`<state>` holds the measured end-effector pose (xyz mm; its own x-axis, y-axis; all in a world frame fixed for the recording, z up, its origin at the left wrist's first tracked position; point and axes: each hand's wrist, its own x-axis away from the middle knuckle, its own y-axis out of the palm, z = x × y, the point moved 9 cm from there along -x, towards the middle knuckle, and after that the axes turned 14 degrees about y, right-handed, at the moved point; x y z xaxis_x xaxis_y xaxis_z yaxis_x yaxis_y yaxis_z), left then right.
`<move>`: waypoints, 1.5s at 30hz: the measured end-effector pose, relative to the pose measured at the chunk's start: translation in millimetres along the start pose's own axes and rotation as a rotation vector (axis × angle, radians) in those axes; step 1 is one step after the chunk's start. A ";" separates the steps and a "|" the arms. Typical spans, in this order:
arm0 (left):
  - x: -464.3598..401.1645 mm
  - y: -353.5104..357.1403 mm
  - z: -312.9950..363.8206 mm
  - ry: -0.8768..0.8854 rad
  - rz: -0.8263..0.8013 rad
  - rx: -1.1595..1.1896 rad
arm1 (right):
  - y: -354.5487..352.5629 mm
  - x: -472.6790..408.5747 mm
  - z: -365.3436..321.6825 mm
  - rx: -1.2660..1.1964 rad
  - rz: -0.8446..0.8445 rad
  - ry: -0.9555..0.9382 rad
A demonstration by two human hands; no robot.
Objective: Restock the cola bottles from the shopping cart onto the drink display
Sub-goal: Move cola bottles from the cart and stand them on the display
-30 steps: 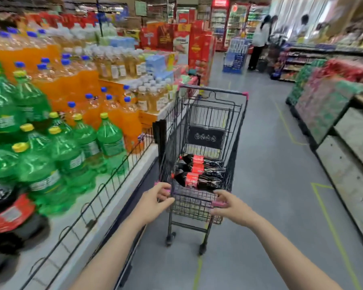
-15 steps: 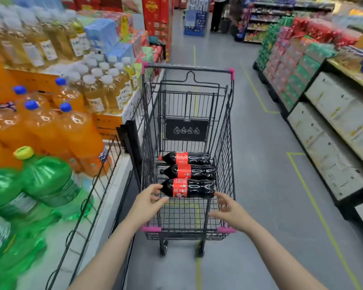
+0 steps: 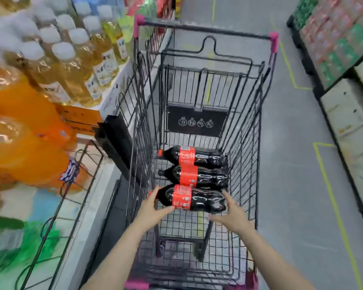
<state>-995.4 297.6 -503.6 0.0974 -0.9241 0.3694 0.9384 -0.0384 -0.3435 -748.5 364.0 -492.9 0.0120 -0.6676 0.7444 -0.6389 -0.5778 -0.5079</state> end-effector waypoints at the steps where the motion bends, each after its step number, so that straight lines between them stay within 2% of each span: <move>1: -12.8 3.6 -9.2 -0.044 -0.011 0.002 | 0.1 -17.2 0.2 0.014 -0.003 0.032; 6: -67.1 33.7 -54.2 -0.205 -0.031 0.111 | 12.9 -95.3 11.5 0.105 -0.015 0.135; 14: -115.3 61.5 -133.3 -0.370 0.074 0.213 | 39.3 -171.1 44.7 0.076 -0.018 0.263; 23: -126.4 63.6 -138.0 -0.360 0.255 0.288 | 36.7 -184.0 48.7 -0.011 0.044 0.242; 28: -122.7 45.5 -103.3 -0.225 0.292 0.265 | 35.7 -167.1 53.1 -0.119 0.074 0.206; 35: -87.5 1.3 -3.9 0.013 0.334 0.224 | 0.2 -101.5 21.1 -0.217 0.188 0.084; 45: 44.7 -53.2 120.2 0.318 0.402 0.099 | -38.0 69.0 -6.9 -0.370 0.350 -0.216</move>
<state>-1001.0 304.0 -365.1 0.3654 -0.9289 -0.0603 0.8760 0.3650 -0.3152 -728.7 343.1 -419.3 -0.1169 -0.8936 0.4334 -0.8601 -0.1271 -0.4940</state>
